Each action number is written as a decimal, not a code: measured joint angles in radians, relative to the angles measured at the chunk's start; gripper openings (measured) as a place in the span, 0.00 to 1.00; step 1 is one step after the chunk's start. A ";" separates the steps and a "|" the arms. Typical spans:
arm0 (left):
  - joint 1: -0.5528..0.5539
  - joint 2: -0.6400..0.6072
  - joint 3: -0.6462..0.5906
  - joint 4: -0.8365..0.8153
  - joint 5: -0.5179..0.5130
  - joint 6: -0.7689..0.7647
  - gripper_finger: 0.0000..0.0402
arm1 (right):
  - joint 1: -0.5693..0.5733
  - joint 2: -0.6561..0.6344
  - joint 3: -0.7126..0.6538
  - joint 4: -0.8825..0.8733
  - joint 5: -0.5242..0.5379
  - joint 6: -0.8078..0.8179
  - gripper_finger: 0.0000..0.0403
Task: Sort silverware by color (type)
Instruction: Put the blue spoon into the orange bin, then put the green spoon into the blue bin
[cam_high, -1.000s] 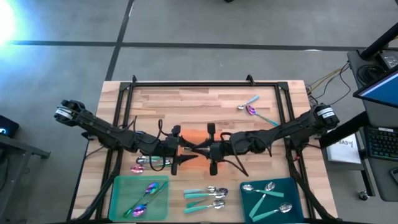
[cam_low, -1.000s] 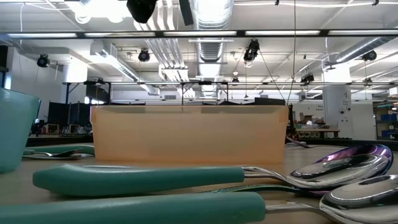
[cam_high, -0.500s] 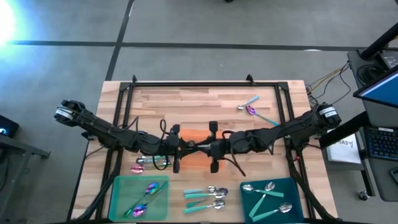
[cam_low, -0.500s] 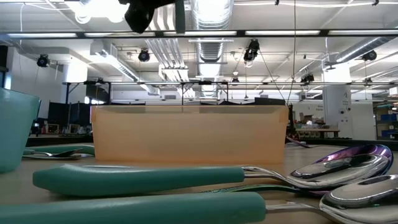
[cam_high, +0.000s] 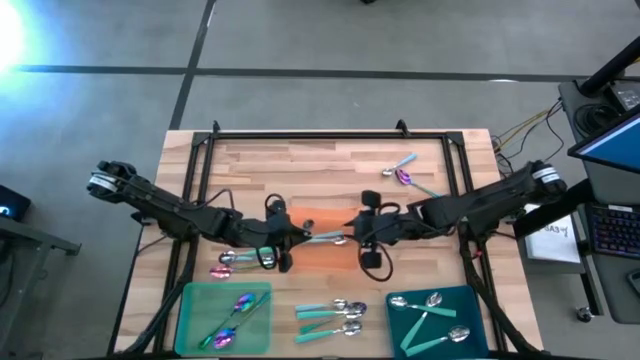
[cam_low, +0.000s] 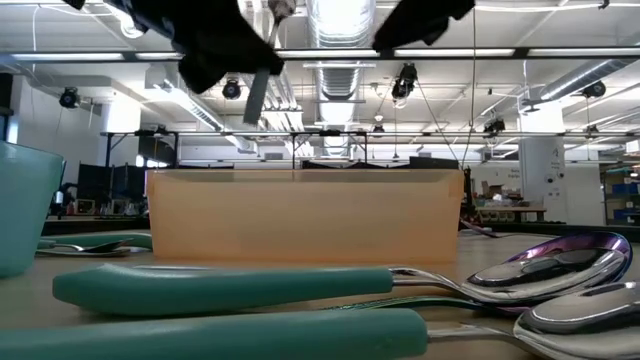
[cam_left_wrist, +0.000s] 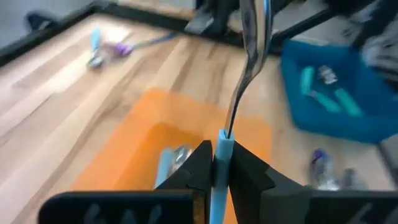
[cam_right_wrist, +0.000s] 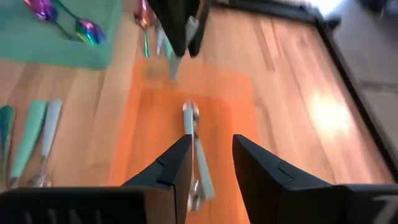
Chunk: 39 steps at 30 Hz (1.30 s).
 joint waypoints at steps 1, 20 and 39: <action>0.001 0.007 0.000 -0.019 -0.015 -0.013 0.06 | 0.000 -0.009 0.000 -0.031 0.001 0.028 0.27; 0.014 0.234 0.130 -0.180 0.168 -0.156 0.07 | 0.000 -0.013 -0.001 -0.211 0.007 0.125 0.18; -0.077 0.230 0.260 -1.049 0.252 -0.468 0.07 | 0.000 -0.011 -0.065 -0.250 0.007 0.174 0.18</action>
